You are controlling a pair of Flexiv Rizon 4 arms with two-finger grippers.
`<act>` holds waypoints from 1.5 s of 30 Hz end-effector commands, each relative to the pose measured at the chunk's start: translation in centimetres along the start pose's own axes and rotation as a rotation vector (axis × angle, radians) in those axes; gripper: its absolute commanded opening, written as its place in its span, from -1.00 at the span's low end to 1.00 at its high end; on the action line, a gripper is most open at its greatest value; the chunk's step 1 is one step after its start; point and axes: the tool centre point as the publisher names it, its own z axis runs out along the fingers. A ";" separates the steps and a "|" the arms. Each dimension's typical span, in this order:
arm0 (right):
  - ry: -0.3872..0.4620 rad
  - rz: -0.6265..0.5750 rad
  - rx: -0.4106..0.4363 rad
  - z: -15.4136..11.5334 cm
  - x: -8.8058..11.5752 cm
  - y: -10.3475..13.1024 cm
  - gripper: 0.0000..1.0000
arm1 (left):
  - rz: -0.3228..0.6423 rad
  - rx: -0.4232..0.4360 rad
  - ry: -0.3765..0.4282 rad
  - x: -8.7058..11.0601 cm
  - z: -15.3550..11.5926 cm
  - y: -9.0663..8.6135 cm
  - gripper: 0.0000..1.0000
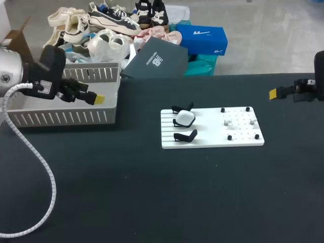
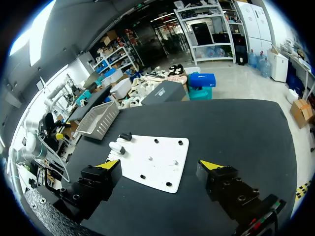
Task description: Pick up each earbud case from the left stands, insert the matching earbuds, close the lid, and place the case in the box.
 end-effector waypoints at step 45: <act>0.001 -0.001 -0.004 0.0 0.0 -0.1 1.00 | 0.489 0.368 -0.091 -0.8 19.0 -3.9 0.60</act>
